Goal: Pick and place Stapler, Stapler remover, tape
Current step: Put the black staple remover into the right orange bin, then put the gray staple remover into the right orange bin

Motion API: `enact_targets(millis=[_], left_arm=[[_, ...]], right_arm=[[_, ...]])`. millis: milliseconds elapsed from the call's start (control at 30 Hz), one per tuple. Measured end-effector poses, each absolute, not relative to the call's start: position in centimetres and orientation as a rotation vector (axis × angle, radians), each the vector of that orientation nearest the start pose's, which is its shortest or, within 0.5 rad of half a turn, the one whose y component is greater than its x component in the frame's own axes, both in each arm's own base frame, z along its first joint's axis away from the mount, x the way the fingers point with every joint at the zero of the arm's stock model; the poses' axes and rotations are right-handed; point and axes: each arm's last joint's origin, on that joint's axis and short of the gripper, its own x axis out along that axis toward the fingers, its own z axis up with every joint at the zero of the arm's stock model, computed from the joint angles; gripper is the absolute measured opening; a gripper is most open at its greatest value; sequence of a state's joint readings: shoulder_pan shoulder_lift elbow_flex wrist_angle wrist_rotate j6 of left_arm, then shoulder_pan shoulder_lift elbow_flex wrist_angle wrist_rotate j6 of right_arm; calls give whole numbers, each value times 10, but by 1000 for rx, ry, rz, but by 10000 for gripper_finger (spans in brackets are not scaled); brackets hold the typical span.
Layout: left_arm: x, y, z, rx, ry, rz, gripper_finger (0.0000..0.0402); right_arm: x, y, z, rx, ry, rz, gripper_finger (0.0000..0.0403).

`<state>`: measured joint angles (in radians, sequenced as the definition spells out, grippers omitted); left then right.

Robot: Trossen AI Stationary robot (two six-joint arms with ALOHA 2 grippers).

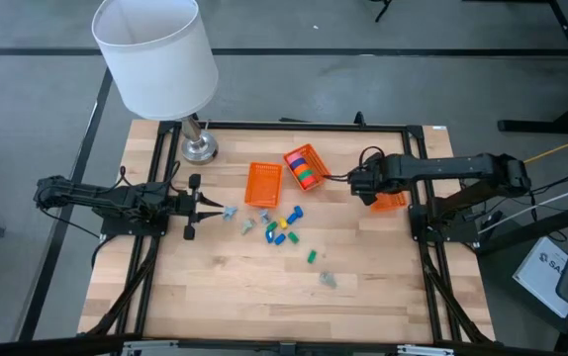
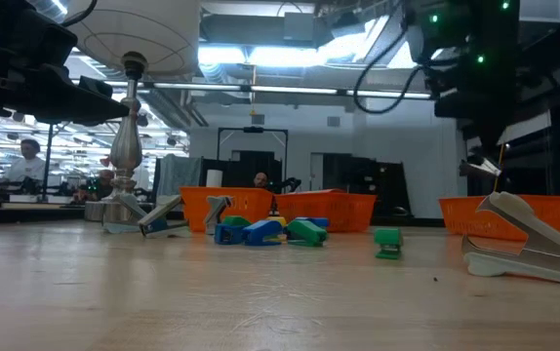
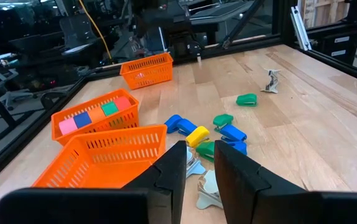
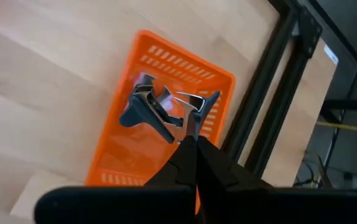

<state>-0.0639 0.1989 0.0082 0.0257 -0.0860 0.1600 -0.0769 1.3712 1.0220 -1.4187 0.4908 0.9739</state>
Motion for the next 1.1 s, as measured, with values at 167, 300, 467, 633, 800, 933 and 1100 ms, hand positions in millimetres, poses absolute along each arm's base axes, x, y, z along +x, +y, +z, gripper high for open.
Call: enact_targets(millis=[167,300,467,633,800,933,1100], left_arm=[[108,-4,152,172,166,9,79],[108,-4,152,172,166,9,77],[108,-4,152,172,166,9,79],[108,-4,152,172,166,9,77],[108,-4,152,172,166,9,79],[108,-4,152,172,166,9,78],[108,-4,152,172,166,9,78]], right_arm=[[194,-37,226,368,1340,-1231,0],[192,-44,213,403,1317,-1253,0],[194,-49,199,450,1255,-1257,0],[195,-53,192,478,1234,-1260,3],[197,-55,189,487,1233,-1266,20],[197,-55,189,486,1235,-1265,27],[200,-55,192,454,1283,-1180,29]])
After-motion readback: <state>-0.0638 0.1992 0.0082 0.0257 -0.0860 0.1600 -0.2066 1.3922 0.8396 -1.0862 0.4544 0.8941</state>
